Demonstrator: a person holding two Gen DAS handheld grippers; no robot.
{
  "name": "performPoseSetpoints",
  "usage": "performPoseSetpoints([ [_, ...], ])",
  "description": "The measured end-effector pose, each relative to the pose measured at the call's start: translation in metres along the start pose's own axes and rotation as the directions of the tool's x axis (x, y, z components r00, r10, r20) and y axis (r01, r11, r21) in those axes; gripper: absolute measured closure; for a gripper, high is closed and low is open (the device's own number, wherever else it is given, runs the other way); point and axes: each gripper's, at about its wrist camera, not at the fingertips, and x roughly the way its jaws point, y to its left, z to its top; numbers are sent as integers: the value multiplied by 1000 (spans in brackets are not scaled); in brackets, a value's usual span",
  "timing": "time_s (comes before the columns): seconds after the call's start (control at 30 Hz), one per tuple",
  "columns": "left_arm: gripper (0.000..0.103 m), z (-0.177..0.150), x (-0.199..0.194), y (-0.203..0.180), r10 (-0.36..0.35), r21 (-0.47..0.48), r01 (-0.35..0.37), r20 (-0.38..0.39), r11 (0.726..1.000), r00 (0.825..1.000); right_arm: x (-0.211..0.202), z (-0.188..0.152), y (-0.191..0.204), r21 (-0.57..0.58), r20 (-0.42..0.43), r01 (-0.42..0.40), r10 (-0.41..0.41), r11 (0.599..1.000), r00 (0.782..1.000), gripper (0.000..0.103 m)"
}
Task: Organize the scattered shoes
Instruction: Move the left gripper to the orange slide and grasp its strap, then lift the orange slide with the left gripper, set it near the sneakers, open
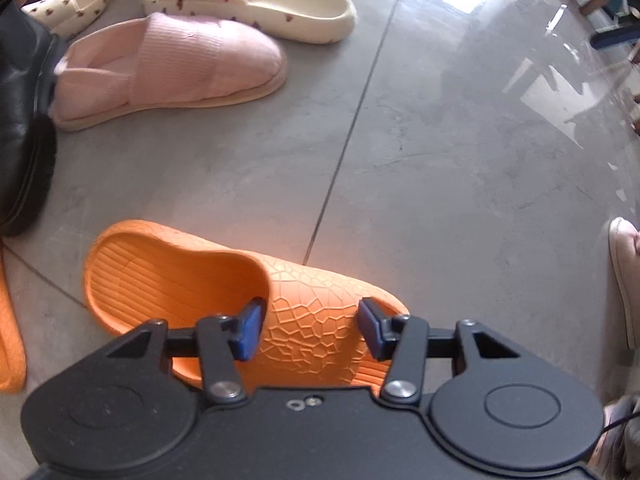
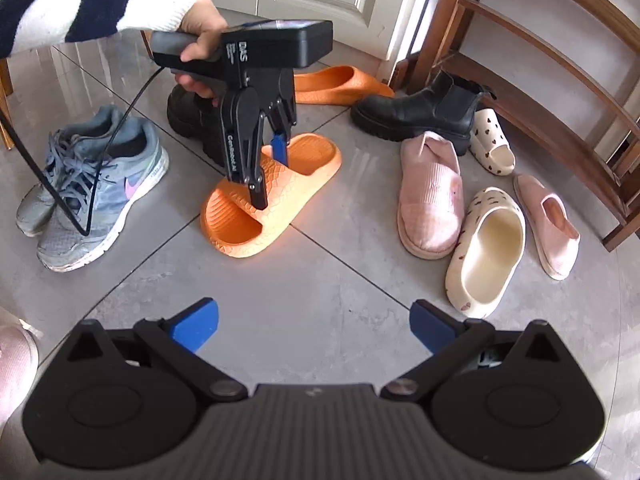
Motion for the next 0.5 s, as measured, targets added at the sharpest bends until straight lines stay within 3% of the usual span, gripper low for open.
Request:
performPoseSetpoints([
  [0.1,58,1,-2,-4,24,-14,-24,-2,1000,1000,-1,-1,1,4,4,-2,2,1000,1000,0],
  [0.2,72,-1,-11,-10,31,-55,-30,17,998,999,-4,-2,2,3,11,2,-2,1000,1000,0],
  [0.27,80,-4,-21,-11,2,-109,2,37,994,999,-9,-3,3,1,26,0,0,1000,1000,0],
  [0.33,83,-10,-27,-14,-25,-163,32,43,986,999,-14,-4,3,-2,39,3,-3,1000,999,0],
  [0.43,84,-16,-29,-25,-13,-180,20,40,983,999,-18,-6,4,-7,53,13,-13,1000,999,0],
  [0.5,88,-16,-29,-26,-48,-195,56,50,979,998,-21,-7,4,-6,64,14,-13,1000,998,0],
])
